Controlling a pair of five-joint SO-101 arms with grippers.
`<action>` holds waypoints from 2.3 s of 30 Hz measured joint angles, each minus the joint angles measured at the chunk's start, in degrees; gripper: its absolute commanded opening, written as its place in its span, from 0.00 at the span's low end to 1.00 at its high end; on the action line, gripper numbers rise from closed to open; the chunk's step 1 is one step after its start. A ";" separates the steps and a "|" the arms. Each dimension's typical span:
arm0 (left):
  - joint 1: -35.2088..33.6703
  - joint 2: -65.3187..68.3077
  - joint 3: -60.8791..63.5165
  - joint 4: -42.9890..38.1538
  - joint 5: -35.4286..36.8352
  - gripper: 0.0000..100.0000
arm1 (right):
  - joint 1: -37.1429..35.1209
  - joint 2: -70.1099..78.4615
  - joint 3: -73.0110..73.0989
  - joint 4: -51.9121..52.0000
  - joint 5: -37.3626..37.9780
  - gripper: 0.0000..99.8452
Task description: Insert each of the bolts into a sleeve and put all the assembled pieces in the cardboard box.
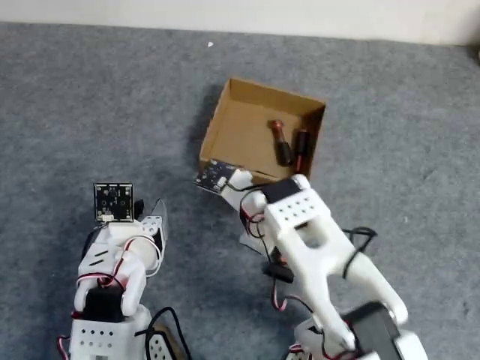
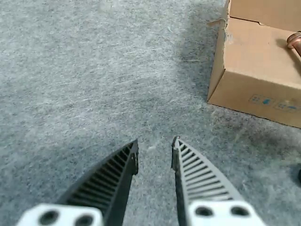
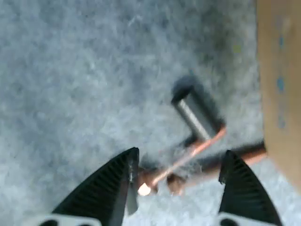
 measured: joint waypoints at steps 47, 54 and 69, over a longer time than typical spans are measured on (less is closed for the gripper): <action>0.00 0.00 -0.35 5.19 -12.31 0.15 | 15.91 -35.16 17.67 -1.41 -21.54 0.01; 0.00 0.00 -2.11 10.81 -15.56 0.15 | 24.70 -35.16 24.62 -13.01 -30.24 0.01; 15.56 1.76 -17.58 19.78 -16.97 0.15 | 41.49 -35.16 28.84 -26.73 -40.79 0.01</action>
